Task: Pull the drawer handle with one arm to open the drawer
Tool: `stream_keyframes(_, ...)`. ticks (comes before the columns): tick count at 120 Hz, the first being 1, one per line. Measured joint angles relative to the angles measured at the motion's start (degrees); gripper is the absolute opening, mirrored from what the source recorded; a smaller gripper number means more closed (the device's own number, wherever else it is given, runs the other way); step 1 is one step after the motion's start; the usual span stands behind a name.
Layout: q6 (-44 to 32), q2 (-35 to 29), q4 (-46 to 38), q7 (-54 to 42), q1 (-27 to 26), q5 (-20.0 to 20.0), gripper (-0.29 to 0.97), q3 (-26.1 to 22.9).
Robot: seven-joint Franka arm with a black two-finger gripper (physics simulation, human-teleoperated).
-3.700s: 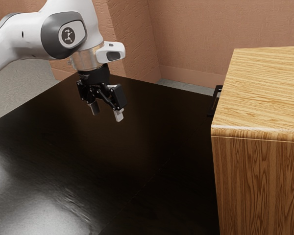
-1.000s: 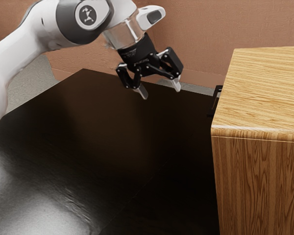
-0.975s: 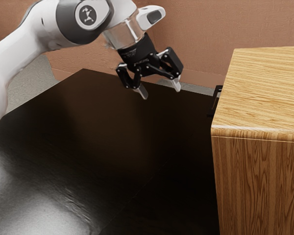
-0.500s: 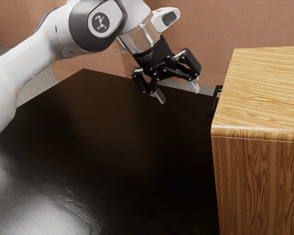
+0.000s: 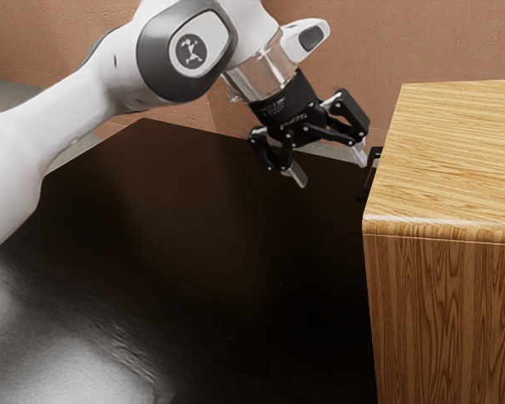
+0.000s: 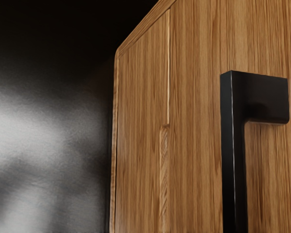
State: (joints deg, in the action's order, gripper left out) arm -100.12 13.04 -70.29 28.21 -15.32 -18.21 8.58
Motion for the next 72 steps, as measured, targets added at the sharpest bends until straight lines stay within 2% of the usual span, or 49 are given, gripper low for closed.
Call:
stream_keyframes(25, -1.10, 0.01, -1.07, 0.64, -0.15, -0.42, 0.65, -0.41)
stream_keyframes(72, -1.79, 0.00, -1.79, 1.09, -0.03, -0.10, 0.49, -0.50)
